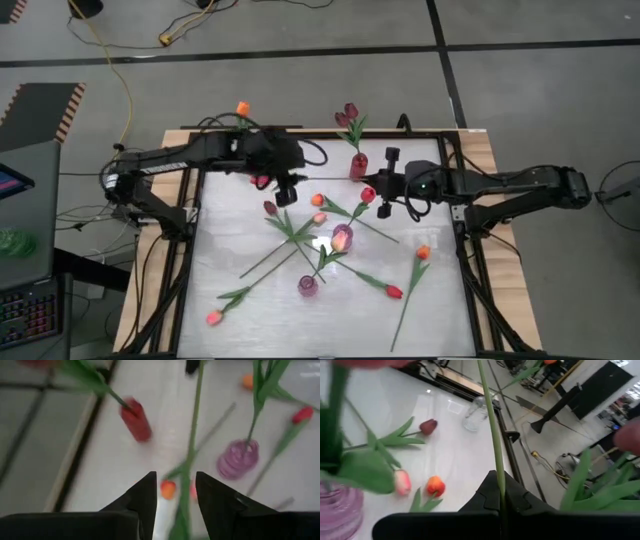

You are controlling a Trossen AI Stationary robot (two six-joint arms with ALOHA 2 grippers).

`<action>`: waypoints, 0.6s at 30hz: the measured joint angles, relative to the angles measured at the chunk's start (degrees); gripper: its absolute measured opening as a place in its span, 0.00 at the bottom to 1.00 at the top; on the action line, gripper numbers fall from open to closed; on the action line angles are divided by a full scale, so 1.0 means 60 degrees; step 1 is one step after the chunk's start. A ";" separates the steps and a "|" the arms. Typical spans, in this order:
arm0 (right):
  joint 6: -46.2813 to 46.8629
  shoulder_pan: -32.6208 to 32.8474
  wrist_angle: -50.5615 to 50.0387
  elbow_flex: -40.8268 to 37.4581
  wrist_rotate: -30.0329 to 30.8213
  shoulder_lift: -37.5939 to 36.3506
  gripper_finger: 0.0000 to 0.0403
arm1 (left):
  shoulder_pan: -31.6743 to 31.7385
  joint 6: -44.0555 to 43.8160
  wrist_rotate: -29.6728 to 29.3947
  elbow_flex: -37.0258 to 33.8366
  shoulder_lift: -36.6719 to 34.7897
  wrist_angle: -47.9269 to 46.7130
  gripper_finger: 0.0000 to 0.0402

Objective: Sort flowers into vase by color
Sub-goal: Put the top red flower into the top purple vase

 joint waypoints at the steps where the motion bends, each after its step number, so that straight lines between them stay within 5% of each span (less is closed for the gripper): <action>1: 0.0002 0.0000 -0.0013 0.0046 0.0095 0.0000 0.04 | -0.0002 0.0080 -0.0101 0.0168 -0.0088 -0.0106 0.30; 18: 0.0246 -0.0106 0.0012 0.0172 0.0523 0.0000 0.04 | -0.0811 -0.0869 -0.0821 0.0249 -0.2600 -0.0399 0.30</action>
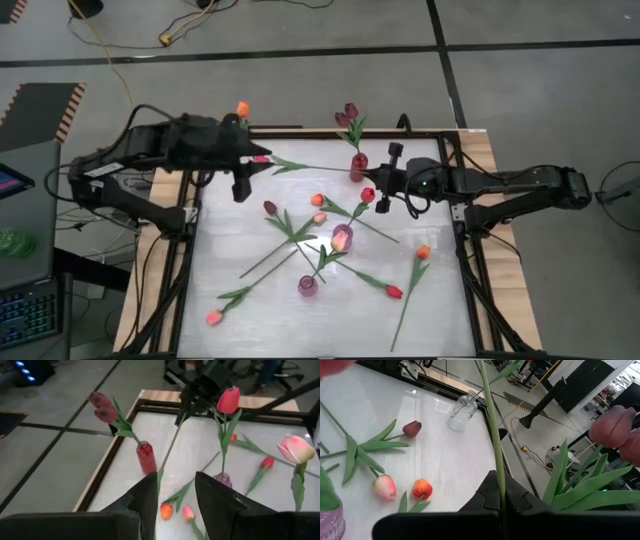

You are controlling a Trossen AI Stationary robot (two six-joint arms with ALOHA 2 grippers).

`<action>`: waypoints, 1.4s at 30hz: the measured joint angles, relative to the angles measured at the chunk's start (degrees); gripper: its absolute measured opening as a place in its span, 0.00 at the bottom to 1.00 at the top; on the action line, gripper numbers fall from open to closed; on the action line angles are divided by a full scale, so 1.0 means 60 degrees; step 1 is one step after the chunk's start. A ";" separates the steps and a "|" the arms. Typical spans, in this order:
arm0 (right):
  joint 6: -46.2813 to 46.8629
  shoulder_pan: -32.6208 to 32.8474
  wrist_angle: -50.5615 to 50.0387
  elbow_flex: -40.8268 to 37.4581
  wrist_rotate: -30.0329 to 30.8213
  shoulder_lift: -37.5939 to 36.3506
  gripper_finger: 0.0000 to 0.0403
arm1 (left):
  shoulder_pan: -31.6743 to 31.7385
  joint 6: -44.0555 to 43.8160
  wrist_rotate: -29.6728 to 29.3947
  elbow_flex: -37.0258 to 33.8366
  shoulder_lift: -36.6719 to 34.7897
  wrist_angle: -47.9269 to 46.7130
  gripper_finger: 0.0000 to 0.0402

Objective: Sort flowers into vase by color
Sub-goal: Put the top red flower into the top purple vase

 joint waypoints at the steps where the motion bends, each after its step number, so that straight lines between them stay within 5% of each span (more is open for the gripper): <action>1: 0.0036 0.0000 -0.0010 0.0000 0.0000 0.0001 0.04 | -0.0204 -0.0160 -0.0349 -0.0234 -0.0140 0.0102 0.30; 5: 0.0038 0.0000 -0.0002 0.0000 0.0000 0.0000 0.04 | -0.0980 -0.0735 -0.1485 -0.2039 -0.0871 0.1007 0.30; 10: 0.0111 0.0000 0.0029 0.0000 0.0000 0.0000 0.04 | -0.1627 -0.1532 -0.1709 -0.5240 -0.2209 0.3680 0.30; 16: 0.0188 -0.0029 0.0309 0.0000 0.0004 0.0003 0.04 | -0.2005 -0.2340 -0.1703 -0.9065 -0.3355 0.8455 0.30; 23: 0.0205 -0.0029 0.0374 0.0000 0.0000 0.0004 0.04 | -0.1960 -0.2991 -0.1785 -1.2200 -0.2860 1.4469 0.30; 31: 0.0202 -0.0033 0.0376 0.0000 0.0000 0.0024 0.04 | -0.1914 -0.2540 -0.2233 -1.2652 -0.1156 1.7576 0.30; 42: 0.0191 -0.0029 0.0340 0.0000 0.0000 0.0025 0.05 | -0.1265 -0.2740 -0.1869 -1.1974 0.0753 1.7769 0.30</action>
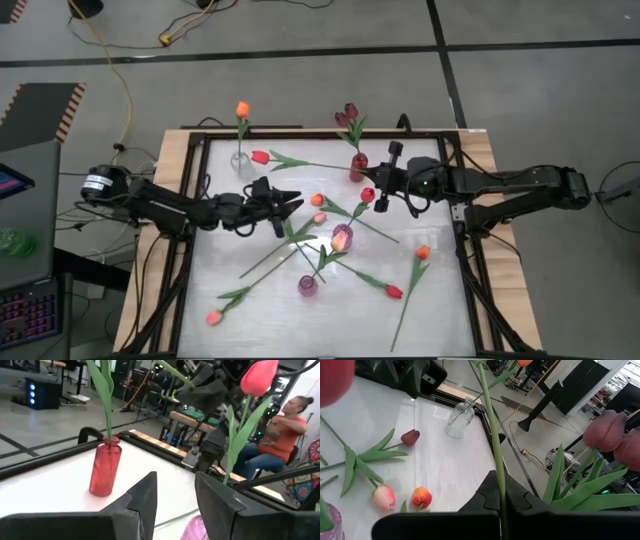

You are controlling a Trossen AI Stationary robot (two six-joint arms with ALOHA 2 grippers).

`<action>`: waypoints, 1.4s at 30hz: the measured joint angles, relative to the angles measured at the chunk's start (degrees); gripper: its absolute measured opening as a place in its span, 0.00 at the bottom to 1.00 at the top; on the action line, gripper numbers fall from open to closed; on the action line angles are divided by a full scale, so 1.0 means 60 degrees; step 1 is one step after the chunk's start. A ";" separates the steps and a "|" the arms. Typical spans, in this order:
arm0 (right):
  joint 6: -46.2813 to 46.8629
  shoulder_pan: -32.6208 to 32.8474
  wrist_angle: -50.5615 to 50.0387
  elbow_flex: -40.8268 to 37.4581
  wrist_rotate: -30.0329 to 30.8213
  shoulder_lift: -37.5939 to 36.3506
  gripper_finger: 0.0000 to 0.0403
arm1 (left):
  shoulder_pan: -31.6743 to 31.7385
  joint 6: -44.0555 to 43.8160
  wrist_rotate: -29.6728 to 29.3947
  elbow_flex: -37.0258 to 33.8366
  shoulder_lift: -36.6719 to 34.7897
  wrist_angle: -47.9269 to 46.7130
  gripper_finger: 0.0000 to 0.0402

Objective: Sort flowers into vase by color
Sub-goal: Put the top red flower into the top purple vase

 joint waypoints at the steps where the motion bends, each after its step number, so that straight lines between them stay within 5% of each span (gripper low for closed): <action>1: 0.0003 -0.0003 0.0000 0.0000 0.0000 0.0000 0.05 | 0.0035 0.0002 0.0047 0.0110 0.0113 -0.0002 0.30; 15: 0.0000 -0.0004 -0.0001 0.0000 0.0000 0.0000 0.05 | 0.0388 0.1529 0.0606 0.1957 0.0998 0.0023 0.46; 30: 0.0000 -0.0004 0.0004 0.0000 0.0000 0.0000 0.05 | 0.0392 -0.1842 -0.2603 0.2038 0.1009 0.0086 0.46; 42: -0.0003 -0.0004 0.0004 0.0000 0.0000 0.0000 0.05 | 0.0986 -0.3540 -0.2778 0.2038 0.1009 0.0081 0.46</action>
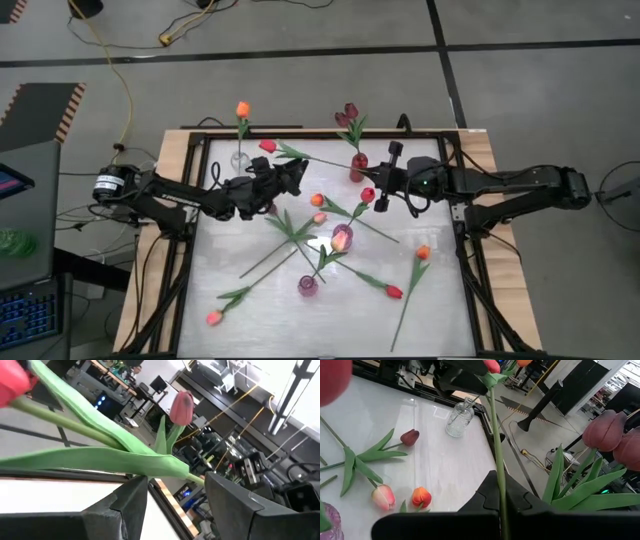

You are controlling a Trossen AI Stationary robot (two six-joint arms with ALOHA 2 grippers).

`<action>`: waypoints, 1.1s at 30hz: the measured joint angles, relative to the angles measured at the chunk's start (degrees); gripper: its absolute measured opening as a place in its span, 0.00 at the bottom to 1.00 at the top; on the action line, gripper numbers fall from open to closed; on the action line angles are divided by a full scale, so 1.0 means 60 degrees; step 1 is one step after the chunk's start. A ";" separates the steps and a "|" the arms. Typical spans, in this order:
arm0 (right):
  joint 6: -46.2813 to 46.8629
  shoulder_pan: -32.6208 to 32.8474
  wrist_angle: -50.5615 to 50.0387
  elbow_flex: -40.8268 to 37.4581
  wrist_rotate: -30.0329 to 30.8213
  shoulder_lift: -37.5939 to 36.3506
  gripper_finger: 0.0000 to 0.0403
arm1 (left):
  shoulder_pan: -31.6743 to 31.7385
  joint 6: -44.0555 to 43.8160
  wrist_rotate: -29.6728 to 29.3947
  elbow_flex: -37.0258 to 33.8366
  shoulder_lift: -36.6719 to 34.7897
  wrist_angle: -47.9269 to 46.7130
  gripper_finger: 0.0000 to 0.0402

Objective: Sort flowers into vase by color
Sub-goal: Put the top red flower into the top purple vase

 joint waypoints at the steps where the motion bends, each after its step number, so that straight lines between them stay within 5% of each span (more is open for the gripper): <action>1: 0.0003 0.0000 0.0001 0.0000 0.0000 0.0000 0.05 | 0.0049 -0.0062 0.0000 -0.0003 0.0000 -0.0002 0.46; 21: -0.0004 0.0007 0.0000 0.0000 -0.0113 0.0000 0.05 | 0.0805 -0.2227 0.0220 -0.0007 0.0000 -0.0006 0.45; 33: 0.0003 0.0007 0.0000 0.0000 -0.0113 0.0004 0.06 | 0.0811 -0.1345 0.0513 -0.0007 0.0000 -0.0006 0.19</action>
